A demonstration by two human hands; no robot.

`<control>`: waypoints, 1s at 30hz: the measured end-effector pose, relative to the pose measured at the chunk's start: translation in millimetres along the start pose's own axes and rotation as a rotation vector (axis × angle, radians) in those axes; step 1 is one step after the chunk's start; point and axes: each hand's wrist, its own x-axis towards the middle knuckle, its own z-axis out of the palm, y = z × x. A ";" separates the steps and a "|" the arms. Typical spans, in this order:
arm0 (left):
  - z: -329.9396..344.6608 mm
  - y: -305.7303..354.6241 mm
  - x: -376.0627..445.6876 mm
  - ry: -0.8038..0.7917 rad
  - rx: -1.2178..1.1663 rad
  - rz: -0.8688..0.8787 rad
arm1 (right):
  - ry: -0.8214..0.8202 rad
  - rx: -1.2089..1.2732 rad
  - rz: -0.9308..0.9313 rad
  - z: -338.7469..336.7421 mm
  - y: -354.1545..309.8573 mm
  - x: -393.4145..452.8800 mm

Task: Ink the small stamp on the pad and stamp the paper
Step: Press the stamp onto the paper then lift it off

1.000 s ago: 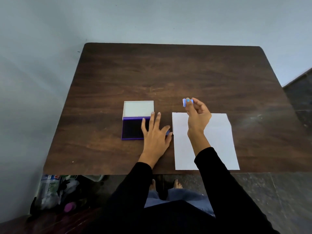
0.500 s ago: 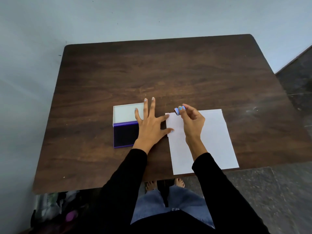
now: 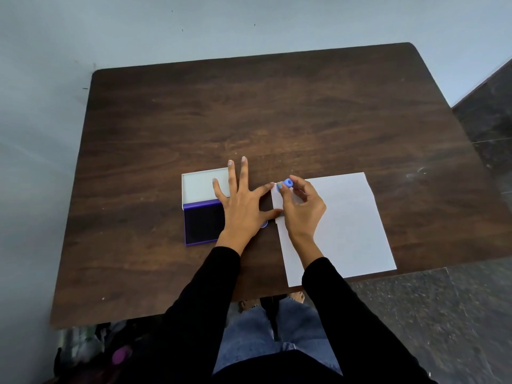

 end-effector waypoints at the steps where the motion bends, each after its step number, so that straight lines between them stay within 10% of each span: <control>1: 0.1 -0.3 0.2 0.005 -0.002 0.001 | -0.005 -0.010 -0.006 0.0 1.0 -1.4; 30: -2.1 -0.6 5.6 0.012 -0.057 -0.015 | -0.079 -0.219 -0.132 5.3 -4.4 -4.0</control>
